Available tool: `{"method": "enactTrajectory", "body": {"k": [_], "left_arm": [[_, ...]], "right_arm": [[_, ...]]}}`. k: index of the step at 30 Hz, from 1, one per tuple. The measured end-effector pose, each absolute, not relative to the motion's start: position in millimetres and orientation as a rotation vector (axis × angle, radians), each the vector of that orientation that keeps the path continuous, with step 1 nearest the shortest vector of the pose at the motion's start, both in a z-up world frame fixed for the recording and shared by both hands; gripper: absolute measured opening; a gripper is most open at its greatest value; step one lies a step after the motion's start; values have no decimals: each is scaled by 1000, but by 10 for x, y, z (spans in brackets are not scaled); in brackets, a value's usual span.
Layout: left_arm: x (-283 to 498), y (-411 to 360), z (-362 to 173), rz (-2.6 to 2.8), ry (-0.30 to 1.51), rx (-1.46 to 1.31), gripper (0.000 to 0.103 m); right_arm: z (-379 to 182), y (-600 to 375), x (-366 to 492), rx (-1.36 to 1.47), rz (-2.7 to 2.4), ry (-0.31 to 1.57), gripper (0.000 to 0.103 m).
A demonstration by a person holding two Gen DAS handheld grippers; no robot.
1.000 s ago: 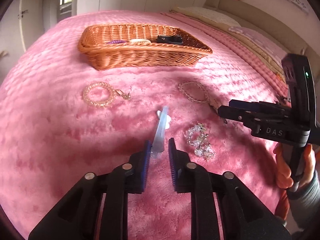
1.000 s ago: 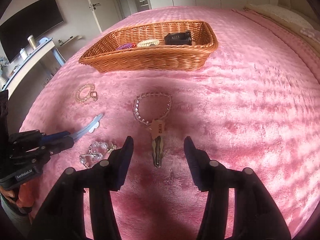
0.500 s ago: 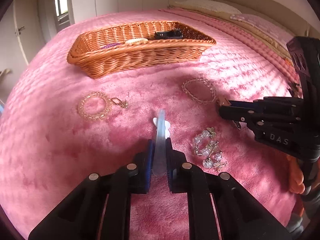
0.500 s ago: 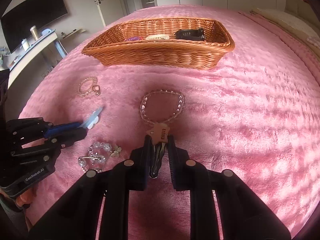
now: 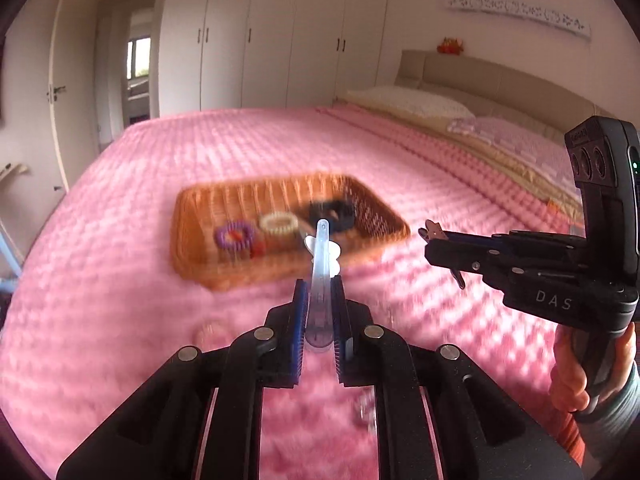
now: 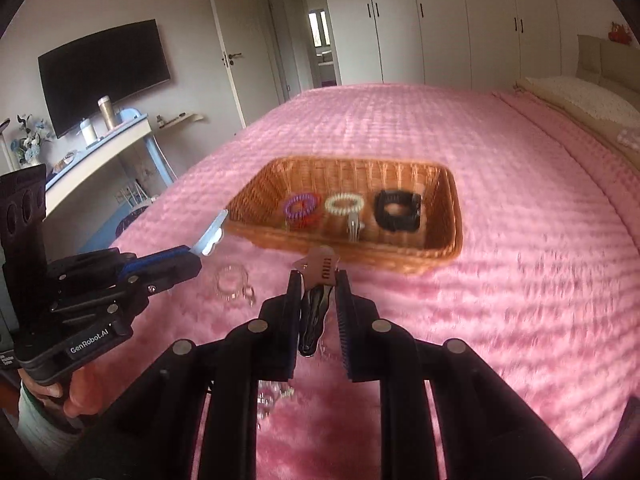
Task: Organize jewelry
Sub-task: 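Carry both hair clips into the wicker basket and open both tools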
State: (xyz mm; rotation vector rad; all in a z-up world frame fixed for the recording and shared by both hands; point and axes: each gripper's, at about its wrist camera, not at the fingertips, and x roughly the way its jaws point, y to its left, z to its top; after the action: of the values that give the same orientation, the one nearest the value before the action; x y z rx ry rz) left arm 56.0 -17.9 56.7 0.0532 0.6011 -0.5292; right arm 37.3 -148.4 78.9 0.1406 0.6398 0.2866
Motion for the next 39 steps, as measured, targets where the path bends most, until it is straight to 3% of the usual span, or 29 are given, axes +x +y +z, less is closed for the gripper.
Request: {"method": "enactTrajectory", "body": {"k": [7, 16, 29, 34, 39], "left_arm": [[1316, -224, 768, -501, 568, 5, 10], [2177, -207, 443, -465, 652, -94, 10], [2441, -178, 5, -432, 764, -104, 11], [2335, -92, 139, -455, 729, -139, 31], [2075, 27, 388, -484, 673, -171, 34]], "right_arm": [[988, -1517, 1256, 160, 265, 622, 15], [512, -1476, 2267, 223, 252, 779, 15], [25, -1346, 2610, 184, 218, 919, 16], [142, -1363, 2505, 184, 219, 890, 25], [373, -1386, 2249, 176, 230, 848, 26]]}}
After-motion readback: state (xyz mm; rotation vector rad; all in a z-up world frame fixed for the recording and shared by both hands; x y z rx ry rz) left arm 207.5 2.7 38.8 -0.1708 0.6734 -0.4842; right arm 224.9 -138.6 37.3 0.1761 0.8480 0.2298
